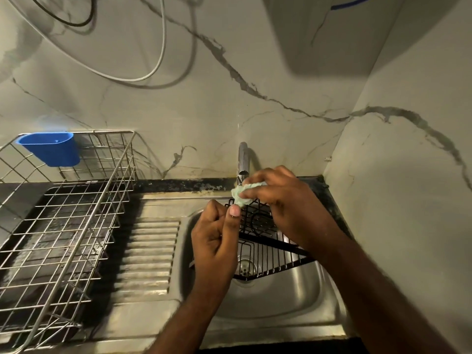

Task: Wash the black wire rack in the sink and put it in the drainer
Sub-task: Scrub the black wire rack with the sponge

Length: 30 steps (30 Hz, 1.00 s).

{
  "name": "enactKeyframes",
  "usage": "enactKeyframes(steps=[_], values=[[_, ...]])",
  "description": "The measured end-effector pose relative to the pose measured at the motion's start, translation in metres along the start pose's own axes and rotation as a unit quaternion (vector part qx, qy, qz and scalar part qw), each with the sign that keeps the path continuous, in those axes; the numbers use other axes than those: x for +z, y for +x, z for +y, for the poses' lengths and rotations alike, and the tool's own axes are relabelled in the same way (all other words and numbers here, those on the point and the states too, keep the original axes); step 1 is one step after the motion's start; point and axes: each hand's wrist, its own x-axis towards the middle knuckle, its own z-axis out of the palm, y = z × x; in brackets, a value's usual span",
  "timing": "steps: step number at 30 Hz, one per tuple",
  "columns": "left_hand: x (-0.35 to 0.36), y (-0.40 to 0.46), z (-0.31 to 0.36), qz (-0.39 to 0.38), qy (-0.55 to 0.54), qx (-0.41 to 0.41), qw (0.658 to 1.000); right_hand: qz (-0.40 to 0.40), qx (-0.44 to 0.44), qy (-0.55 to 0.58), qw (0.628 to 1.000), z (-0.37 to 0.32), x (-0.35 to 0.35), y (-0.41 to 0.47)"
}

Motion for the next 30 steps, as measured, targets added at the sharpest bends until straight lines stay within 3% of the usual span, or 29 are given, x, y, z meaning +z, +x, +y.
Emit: enactKeyframes(steps=[2,5,7,12,16,21,26,30], values=[[0.001,0.001,0.001,-0.006,0.011,0.018,1.0,0.012,0.004,0.014,1.0,-0.004,0.003,0.004],[0.001,-0.001,-0.002,-0.035,0.042,0.068,0.996,-0.091,-0.011,0.012,0.996,-0.005,0.003,0.01],[-0.001,-0.003,-0.004,-0.054,0.077,0.089,0.992,-0.117,-0.021,-0.002,0.993,0.0,0.0,0.012],[-0.004,0.0,-0.005,-0.027,0.067,0.062,0.995,-0.028,-0.006,-0.007,1.0,0.01,-0.007,0.008],[-0.014,0.009,-0.009,-0.007,0.009,0.017,1.0,-0.053,0.015,0.011,0.998,0.015,0.001,0.0],[-0.019,0.011,-0.011,-0.009,-0.049,-0.018,0.999,0.016,0.054,0.059,0.997,0.03,0.005,-0.009],[-0.021,0.015,-0.017,0.065,-0.122,-0.065,0.988,0.034,0.043,0.062,0.997,0.052,0.006,-0.022],[-0.02,0.014,-0.022,0.097,-0.122,-0.067,0.986,0.071,0.089,0.069,0.991,0.063,0.007,-0.031]])
